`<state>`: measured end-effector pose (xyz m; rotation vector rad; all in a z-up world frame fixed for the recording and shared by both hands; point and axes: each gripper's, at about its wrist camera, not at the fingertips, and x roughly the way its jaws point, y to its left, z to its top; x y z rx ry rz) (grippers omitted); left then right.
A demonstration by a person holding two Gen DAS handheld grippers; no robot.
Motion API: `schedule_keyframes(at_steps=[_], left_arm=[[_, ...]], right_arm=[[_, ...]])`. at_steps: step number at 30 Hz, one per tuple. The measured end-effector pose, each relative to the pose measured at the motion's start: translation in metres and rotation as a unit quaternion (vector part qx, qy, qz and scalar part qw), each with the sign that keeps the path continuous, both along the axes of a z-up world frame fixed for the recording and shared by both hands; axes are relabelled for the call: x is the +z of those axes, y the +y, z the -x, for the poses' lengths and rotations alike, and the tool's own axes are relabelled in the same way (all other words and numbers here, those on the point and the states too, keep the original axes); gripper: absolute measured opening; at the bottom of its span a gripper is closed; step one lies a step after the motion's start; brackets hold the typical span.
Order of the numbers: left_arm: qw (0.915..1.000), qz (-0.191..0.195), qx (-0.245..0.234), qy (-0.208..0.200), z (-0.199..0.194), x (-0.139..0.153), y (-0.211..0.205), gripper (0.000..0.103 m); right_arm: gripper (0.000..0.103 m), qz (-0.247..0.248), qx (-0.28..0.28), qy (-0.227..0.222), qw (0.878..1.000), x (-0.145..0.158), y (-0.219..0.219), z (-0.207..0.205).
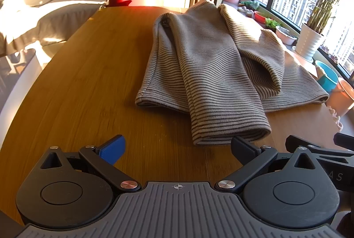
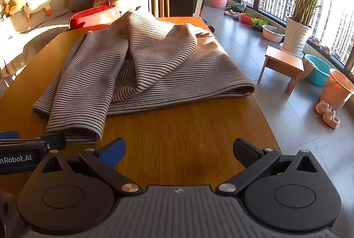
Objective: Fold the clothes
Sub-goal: 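Grasp the striped sweater's hem edge with the left gripper while the right gripper grasps it too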
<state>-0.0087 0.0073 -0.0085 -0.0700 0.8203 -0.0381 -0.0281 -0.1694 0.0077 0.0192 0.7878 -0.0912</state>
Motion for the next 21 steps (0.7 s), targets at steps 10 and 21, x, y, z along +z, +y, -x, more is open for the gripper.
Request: schedule_keyframes(at_steps=[10,21], left_arm=[[0.9989,0.036,-0.029,0.006,-0.025,0.004,0.003,0.103],[0.9925,0.052,-0.107,-0.029,-0.117,0.018,-0.017,0.103]], right_arm=[[0.103,-0.020,-0.004,-0.003,1.000,0.001,-0.016,-0.018],[0.103,-0.069,0.019,-0.079,0.994,0.017,-0.048,-0.111]])
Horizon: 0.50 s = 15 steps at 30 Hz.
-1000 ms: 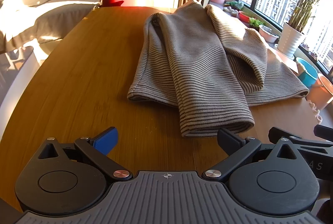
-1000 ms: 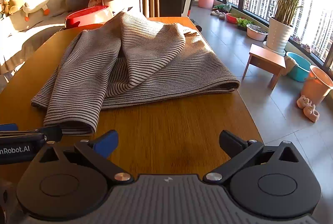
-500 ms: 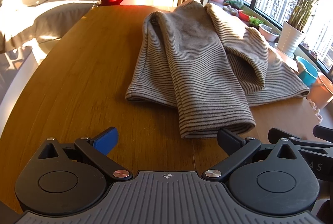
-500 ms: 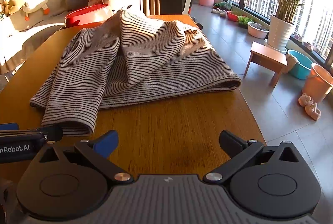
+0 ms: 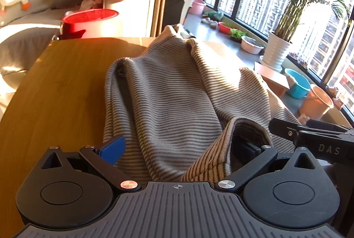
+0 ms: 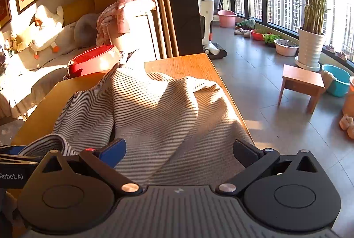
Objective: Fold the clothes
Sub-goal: 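Grasp the striped sweater's hem edge with the left gripper while the right gripper grasps it too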
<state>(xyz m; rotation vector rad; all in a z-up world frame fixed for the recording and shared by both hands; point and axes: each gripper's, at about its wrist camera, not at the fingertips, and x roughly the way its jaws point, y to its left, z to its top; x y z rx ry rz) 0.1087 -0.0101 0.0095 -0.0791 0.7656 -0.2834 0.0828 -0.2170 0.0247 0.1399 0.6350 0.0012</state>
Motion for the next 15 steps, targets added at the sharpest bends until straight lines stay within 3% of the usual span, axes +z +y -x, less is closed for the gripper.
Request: schedule_keyframes(at_steps=[4,8,15], left_arm=[[0.9988,0.019,-0.002,0.045,-0.030,-0.015,-0.001,0.103],[0.9995,0.009,-0.018,0.025,-0.023,-0.020,-0.001,0.103],[0.9994,0.009,-0.030,0.014,-0.012,-0.023,0.008,0.103]], right_arm=[[0.103,-0.030,0.018,0.002,0.999,-0.008,-0.004,-0.039],[0.103,-0.065,0.007,0.032,0.997,-0.028,-0.005,-0.065],[0.103,-0.040,0.002,0.034,0.999,-0.033,0.010,-0.056]])
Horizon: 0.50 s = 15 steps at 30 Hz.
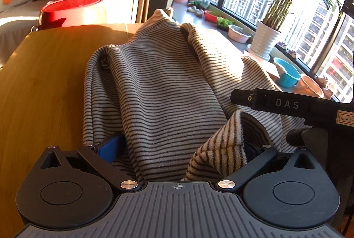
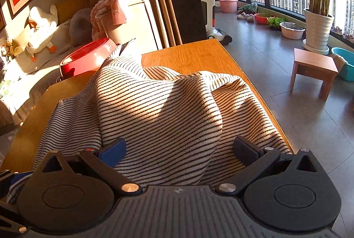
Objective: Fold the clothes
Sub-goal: 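Grasp the striped sweater's hem edge with the left gripper while the right gripper grasps it too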
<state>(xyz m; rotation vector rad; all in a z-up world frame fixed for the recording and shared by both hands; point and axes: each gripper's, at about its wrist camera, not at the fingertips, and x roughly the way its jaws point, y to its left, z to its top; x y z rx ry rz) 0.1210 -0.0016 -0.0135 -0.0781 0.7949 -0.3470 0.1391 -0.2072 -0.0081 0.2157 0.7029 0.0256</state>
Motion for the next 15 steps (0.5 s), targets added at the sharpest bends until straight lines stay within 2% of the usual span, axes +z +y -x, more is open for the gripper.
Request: schedule_keyframes(at_steps=[7,15], left_arm=[[1.0000,-0.003,0.004,0.004,0.052,0.001,0.020,0.103],[0.9992,-0.020,-0.021,0.027,0.117,0.005,0.044,0.103]], right_arm=[[0.103,-0.005,0.070,0.002,0.998,0.003,0.013,0.051],[0.103,-0.011,0.143,0.014,0.990,0.010,0.027,0.124]])
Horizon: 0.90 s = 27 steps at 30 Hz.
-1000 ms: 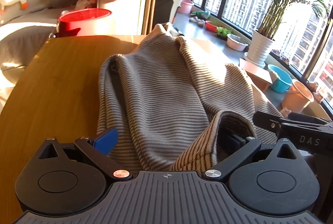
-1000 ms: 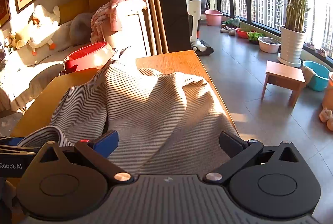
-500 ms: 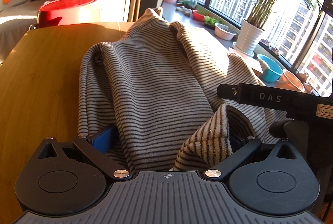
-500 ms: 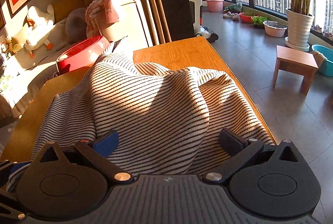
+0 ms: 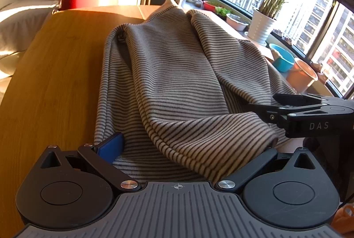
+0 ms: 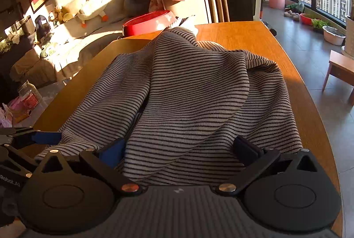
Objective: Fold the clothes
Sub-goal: 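Grasp the striped sweater's hem edge with the left gripper while the right gripper grasps it too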
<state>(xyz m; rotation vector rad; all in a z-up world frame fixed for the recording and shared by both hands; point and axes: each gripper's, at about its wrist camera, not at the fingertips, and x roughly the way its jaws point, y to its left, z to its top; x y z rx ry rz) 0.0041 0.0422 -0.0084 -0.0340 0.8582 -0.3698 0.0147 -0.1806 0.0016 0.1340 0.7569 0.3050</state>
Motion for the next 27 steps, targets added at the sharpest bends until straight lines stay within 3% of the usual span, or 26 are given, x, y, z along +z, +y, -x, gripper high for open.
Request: schedule_keyframes(at_steps=[6,14,16,18,20,22,27], left_arm=[[0.9999,0.011,0.003,-0.003,0.011,0.007,0.012,0.103],[0.9967,0.010,0.027,-0.077,-0.008,0.027,-0.001,0.103],[0.9954,0.008,0.030,-0.091,-0.018,0.028,-0.007,0.103],[0.9934,-0.002,0.034,-0.109,-0.028,0.028,-0.014,0.102],[0.9912,-0.017,0.037,-0.126,-0.038,0.027,-0.022,0.100],[0.9893,-0.036,0.039,-0.136,-0.049,0.023,-0.029,0.097],[0.9949,-0.025,0.028,-0.093,-0.062,0.006,-0.031,0.081]], right_arm=[[0.103,0.026,0.014,0.004,1.000,0.012,0.005,0.010],[0.103,0.047,-0.028,-0.092,0.994,0.047,0.000,-0.013],[0.096,0.053,-0.031,-0.107,0.992,0.050,0.000,-0.025],[0.081,0.060,-0.029,-0.117,0.991,0.051,0.000,-0.039],[0.075,0.065,-0.029,-0.112,0.991,0.048,0.003,-0.056],[0.075,0.063,-0.032,-0.100,0.993,0.041,0.007,-0.072],[0.075,0.050,-0.020,-0.051,0.997,0.007,0.016,-0.090]])
